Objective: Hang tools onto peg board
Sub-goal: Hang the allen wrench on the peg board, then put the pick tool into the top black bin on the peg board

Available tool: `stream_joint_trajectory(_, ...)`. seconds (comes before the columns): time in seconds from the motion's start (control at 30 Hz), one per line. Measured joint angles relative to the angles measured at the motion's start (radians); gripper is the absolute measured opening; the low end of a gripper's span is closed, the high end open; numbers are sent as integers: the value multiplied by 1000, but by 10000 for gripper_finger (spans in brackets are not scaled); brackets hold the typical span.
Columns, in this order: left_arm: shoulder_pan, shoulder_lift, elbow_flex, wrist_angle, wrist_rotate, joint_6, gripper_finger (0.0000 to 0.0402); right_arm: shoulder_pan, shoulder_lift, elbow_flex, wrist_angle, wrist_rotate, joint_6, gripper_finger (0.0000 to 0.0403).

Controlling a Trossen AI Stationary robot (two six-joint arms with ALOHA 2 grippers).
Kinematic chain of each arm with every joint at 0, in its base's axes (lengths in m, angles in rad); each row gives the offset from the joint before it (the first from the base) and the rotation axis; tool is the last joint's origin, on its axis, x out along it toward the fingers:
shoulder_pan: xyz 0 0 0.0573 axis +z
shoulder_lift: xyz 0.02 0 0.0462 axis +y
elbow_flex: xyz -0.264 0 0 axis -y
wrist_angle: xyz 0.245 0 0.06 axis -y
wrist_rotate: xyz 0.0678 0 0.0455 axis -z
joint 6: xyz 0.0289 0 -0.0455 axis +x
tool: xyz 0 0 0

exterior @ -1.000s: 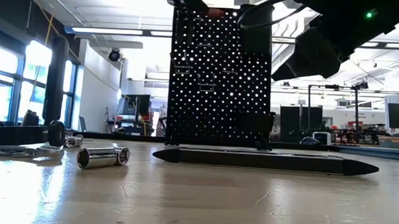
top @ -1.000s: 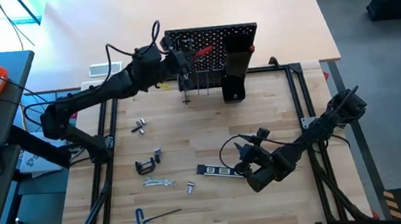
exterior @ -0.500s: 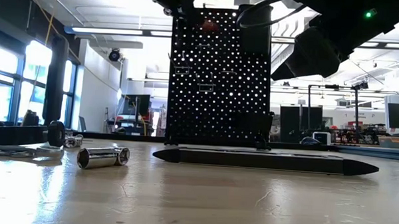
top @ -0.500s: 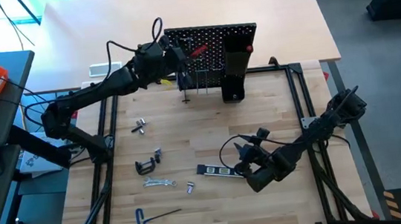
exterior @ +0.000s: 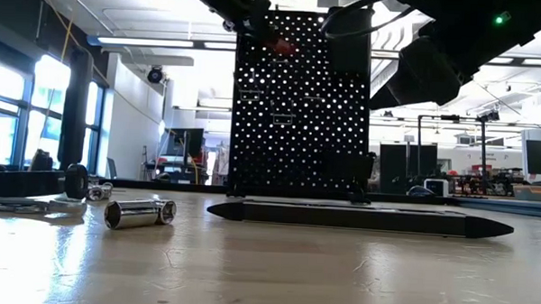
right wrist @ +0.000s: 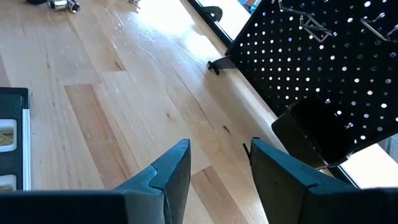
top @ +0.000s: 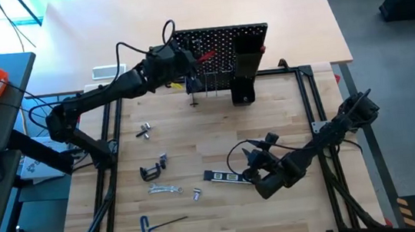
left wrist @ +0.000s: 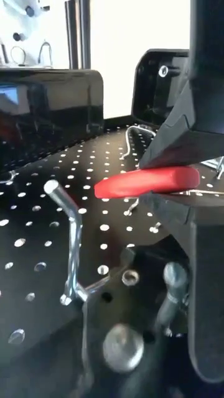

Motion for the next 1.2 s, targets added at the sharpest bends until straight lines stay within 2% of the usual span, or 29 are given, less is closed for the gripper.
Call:
stream_joint_trajectory(0.3, -20, -1, 0, -9, -34, 0, 77, 0, 0, 0, 0, 0, -1, 158)
stream_joint_trajectory(0.7, -41, -2, 0, -6, -17, -6, 124, 2, 1, 0, 0, -2, 0, 158)
stream_joint_trajectory(0.87, -73, -3, 0, 12, 14, -5, 135, 2, 1, 0, 0, -2, 0, 158)
stream_joint_trajectory(1.2, -156, -54, -1, 4, 13, 65, 138, 2, 1, 0, 0, -2, -3, 158)
